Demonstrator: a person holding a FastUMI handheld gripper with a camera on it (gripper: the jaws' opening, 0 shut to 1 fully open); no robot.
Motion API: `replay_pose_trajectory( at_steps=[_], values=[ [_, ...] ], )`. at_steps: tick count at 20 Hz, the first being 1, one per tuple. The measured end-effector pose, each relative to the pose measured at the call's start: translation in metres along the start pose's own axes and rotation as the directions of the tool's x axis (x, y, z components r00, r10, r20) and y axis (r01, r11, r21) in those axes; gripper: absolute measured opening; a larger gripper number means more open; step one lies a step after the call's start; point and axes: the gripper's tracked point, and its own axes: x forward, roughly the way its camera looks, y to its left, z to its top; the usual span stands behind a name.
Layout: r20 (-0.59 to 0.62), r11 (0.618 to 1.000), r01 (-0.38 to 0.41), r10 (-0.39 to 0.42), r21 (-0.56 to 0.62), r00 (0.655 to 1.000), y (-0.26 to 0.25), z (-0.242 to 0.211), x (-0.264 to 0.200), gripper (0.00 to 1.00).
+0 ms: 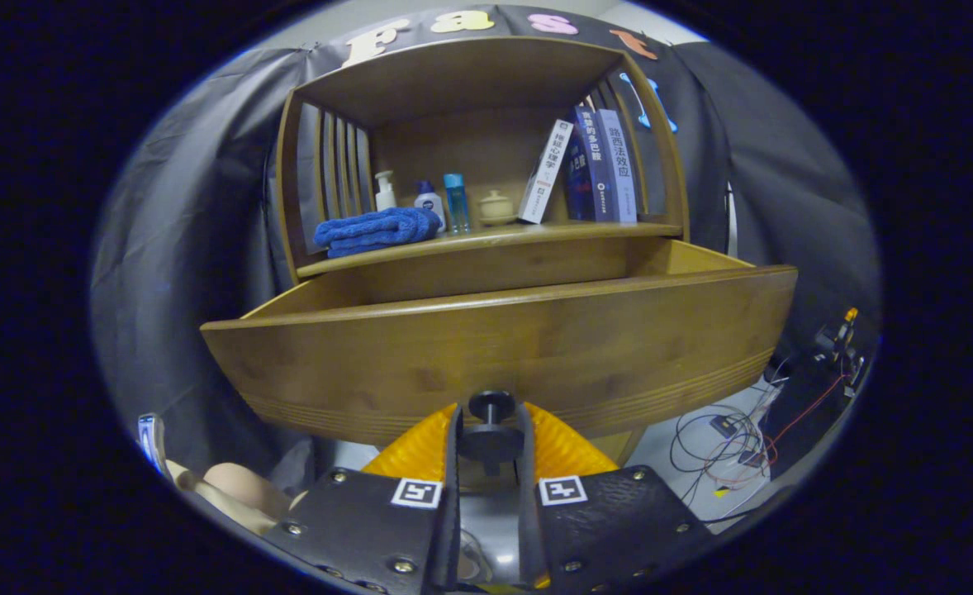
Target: Pull open the drawer, take out the items inside it, and place them on the countertop above the cabinet.
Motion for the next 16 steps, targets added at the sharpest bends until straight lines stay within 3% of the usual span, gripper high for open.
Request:
replay_pose_trajectory(
  at_steps=[12, 16],
  values=[
    [0.023, 1.000, -0.010, 0.010, 0.010, 1.000, 0.0001, -0.0003, -0.0076, 0.28],
    [0.014, 1.000, -0.018, 0.019, -0.020, 1.000, 0.0020, -0.0007, -0.0087, 0.35]
  ],
)
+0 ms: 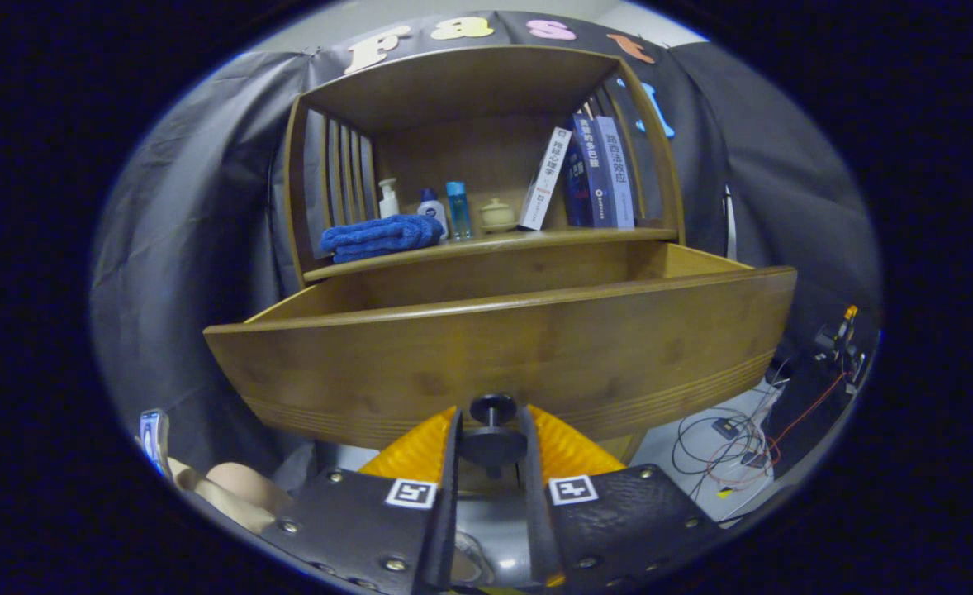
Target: Pull open the drawer, take out the items inside it, and place them on the countertop above the cabinet.
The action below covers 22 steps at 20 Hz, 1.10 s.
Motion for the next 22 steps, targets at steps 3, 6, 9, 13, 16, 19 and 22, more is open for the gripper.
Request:
replay_pose_trajectory(
  at_steps=[3, 6, 9, 13, 16, 19, 22],
  values=[
    [0.023, 1.000, -0.010, 0.009, 0.013, 1.000, -0.001, 0.011, -0.013, 0.43],
    [0.085, 1.000, 0.017, -0.016, -0.014, 0.996, -0.009, 0.043, -0.030, 0.43],
    [0.167, 1.000, 0.003, 0.002, -0.028, 0.986, -0.008, 0.093, -0.043, 0.43],
    [0.223, 0.997, -0.036, 0.050, -0.066, 0.974, 0.001, 0.153, -0.030, 0.43],
    [0.199, 0.994, -0.079, 0.092, -0.072, 0.976, 0.011, 0.175, 0.001, 0.43],
    [0.144, 0.993, -0.100, 0.109, -0.068, 0.984, 0.017, 0.183, 0.039, 0.43],
    [0.033, 0.992, -0.111, 0.113, -0.058, 0.993, 0.018, 0.170, 0.074, 0.43]
  ],
)
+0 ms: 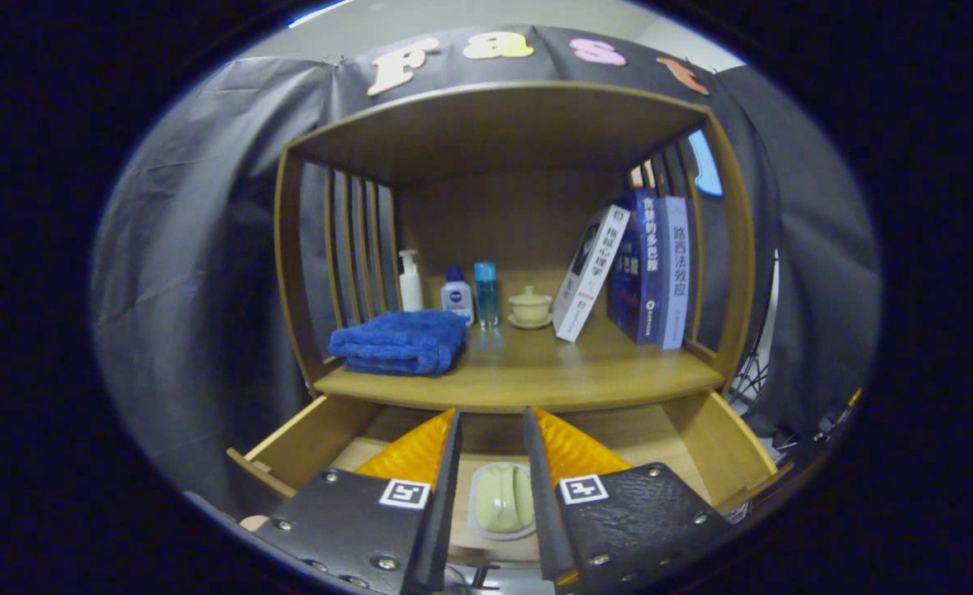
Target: Pull open the drawer, take out the items inside it, and place them on the countertop above the cabinet.
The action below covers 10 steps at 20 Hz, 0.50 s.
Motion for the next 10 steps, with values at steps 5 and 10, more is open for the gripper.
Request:
replay_pose_trajectory(
  at_steps=[5, 10],
  values=[
    [-0.209, 1.000, 0.002, -0.005, -0.017, 0.978, -0.009, -0.052, 0.040, 0.43],
    [-0.349, 0.999, -0.004, -0.015, -0.055, 0.937, -0.013, -0.093, 0.053, 0.43]
  ],
)
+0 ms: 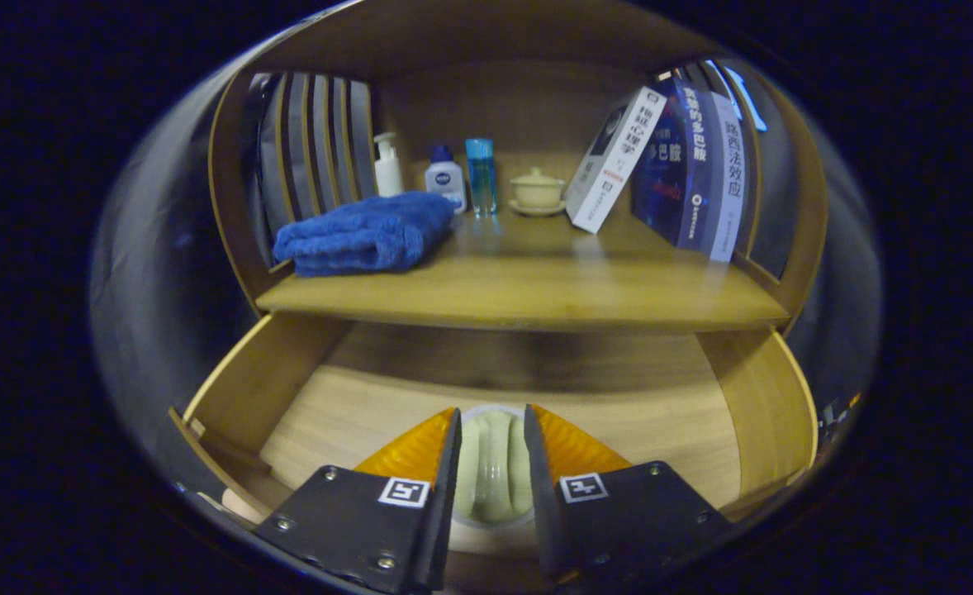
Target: Pull open the drawer, take out the items inside it, and place them on the countertop above the cabinet.
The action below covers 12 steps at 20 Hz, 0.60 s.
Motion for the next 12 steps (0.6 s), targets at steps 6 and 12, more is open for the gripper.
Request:
replay_pose_trajectory(
  at_steps=[6, 12],
  values=[
    [-0.115, 0.999, -0.009, 0.004, -0.046, 0.993, 0.004, -0.025, 0.014, 0.43],
    [-0.120, 0.998, 0.015, -0.021, -0.053, 0.993, -0.003, -0.028, 0.014, 0.18]
  ],
)
